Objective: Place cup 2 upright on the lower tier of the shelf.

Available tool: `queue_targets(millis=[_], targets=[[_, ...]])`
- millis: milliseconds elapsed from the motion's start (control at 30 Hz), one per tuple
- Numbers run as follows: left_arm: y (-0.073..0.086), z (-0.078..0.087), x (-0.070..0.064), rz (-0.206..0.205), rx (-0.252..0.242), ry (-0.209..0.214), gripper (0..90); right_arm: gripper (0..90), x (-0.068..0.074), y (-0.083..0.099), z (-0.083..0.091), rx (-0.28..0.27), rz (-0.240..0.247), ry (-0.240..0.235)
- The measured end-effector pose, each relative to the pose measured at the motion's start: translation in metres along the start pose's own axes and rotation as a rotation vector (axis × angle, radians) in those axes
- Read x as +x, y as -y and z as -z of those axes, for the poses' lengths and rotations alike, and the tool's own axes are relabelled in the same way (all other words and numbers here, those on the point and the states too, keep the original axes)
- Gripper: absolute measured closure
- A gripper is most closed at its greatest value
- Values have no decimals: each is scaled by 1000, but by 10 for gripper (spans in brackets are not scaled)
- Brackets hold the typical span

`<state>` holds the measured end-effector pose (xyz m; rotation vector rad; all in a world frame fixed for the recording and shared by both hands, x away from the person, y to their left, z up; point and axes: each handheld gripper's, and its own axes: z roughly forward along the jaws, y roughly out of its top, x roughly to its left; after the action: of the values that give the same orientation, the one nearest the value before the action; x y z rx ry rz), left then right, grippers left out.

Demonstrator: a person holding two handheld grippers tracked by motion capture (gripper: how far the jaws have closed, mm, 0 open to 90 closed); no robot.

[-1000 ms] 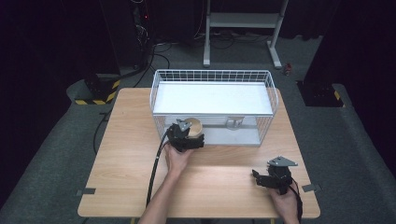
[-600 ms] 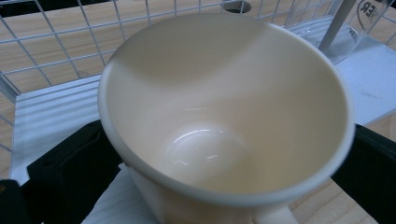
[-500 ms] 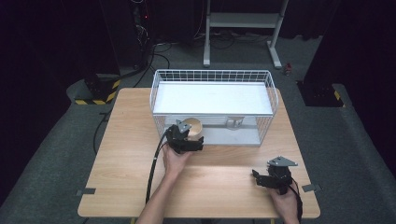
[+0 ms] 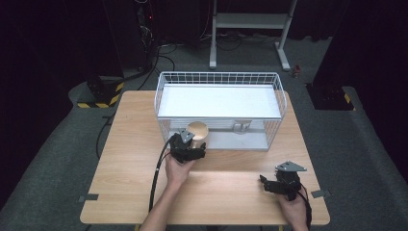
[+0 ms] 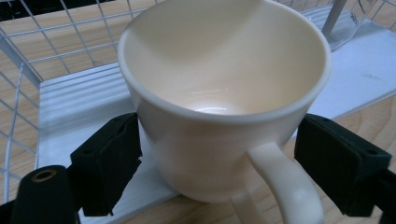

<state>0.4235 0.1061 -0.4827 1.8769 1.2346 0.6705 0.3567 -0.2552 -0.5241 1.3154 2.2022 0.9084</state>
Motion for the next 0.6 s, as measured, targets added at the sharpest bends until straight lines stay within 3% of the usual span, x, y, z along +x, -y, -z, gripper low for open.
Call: queue_targets(millis=[300, 533, 600], targets=[[5, 0, -1, -37, 31, -16, 196, 187, 0, 0, 0, 0, 0, 0], [6, -1, -1, -23, 33, -27, 243, 187, 0, 0, 0, 0, 0, 0], [6, -2, 0, -36, 42, -30, 255, 187, 0, 0, 0, 0, 0, 0]])
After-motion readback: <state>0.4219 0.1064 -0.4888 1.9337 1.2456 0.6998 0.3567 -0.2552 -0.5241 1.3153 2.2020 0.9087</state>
